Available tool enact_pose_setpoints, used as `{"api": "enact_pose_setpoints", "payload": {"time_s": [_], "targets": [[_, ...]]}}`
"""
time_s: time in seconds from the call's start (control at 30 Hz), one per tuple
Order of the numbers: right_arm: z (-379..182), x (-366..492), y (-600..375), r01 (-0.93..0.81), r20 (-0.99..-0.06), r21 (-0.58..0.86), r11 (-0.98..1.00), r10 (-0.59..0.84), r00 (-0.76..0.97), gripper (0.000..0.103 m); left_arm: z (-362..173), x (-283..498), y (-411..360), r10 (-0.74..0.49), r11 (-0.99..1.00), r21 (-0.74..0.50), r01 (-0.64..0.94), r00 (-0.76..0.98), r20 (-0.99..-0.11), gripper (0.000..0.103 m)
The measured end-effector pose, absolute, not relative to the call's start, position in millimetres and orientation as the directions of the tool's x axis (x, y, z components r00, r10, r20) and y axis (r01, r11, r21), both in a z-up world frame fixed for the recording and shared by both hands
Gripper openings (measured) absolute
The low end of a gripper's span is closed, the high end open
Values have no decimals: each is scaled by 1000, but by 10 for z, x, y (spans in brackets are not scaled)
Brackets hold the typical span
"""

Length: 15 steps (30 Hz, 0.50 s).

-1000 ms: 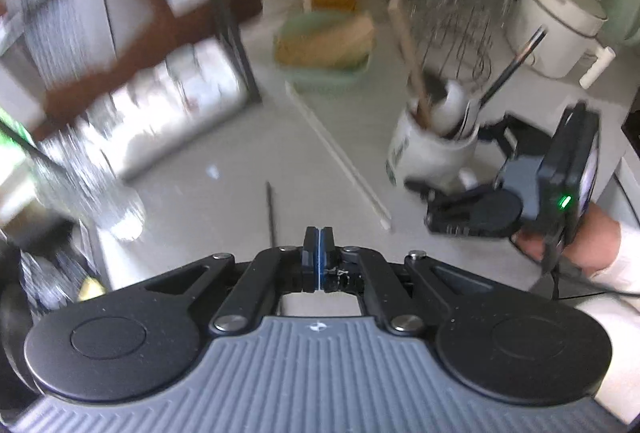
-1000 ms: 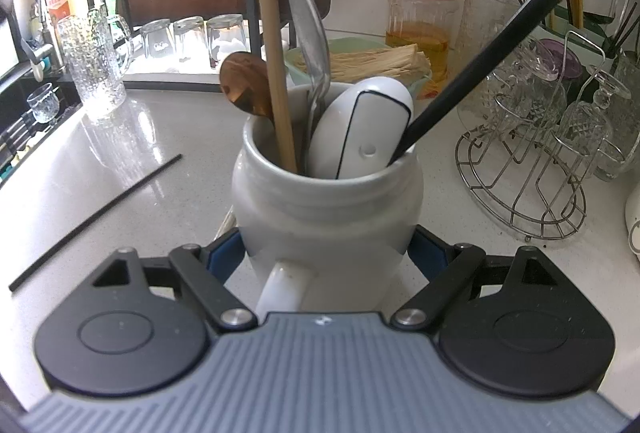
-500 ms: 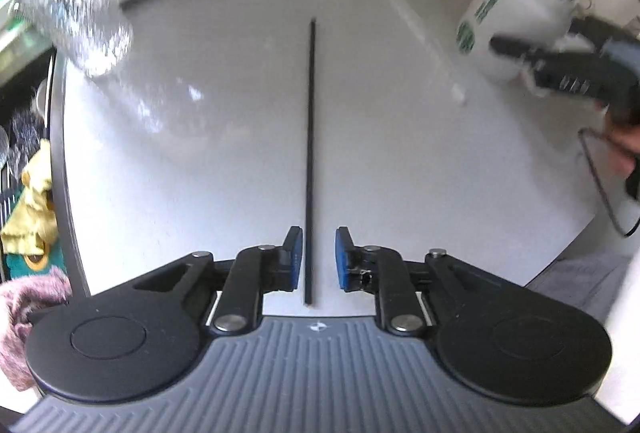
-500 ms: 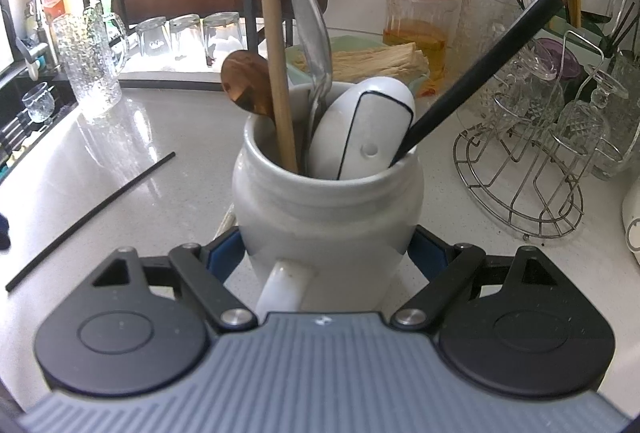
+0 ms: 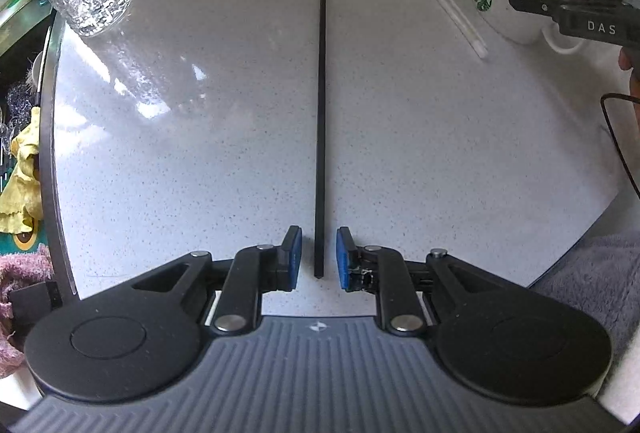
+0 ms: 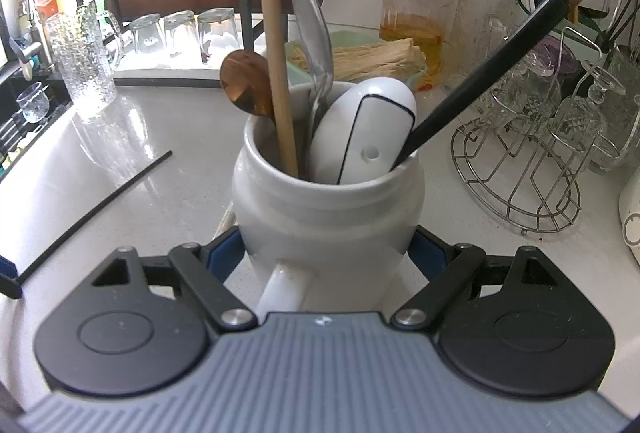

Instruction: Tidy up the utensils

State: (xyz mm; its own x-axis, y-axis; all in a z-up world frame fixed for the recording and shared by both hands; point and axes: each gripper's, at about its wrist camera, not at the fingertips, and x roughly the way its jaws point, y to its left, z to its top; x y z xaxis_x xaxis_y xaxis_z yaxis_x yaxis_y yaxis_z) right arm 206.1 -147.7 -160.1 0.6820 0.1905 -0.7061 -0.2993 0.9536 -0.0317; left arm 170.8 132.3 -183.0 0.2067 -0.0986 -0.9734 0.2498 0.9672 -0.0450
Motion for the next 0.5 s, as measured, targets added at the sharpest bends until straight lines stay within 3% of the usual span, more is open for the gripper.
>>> {"api": "enact_pose_setpoints", "payload": {"time_s": [0.1,0.2,0.5], "targets": [[-1600,2063,-1477,-298,-706,-32,954,190,683,90,-1847,1694,1270,-81,966,-24,257,211,-974,19],[-1605,2058,-1479,-298,-704,-32,954,190,685,90,-1844,1660,1194,-83,960,-23,279,205,-975,6],[-1617,2034,-1497,-296,-694,-27,955,195,693,90,-1687,1694,1040,-35,937,38,347,201,-979,5]]}}
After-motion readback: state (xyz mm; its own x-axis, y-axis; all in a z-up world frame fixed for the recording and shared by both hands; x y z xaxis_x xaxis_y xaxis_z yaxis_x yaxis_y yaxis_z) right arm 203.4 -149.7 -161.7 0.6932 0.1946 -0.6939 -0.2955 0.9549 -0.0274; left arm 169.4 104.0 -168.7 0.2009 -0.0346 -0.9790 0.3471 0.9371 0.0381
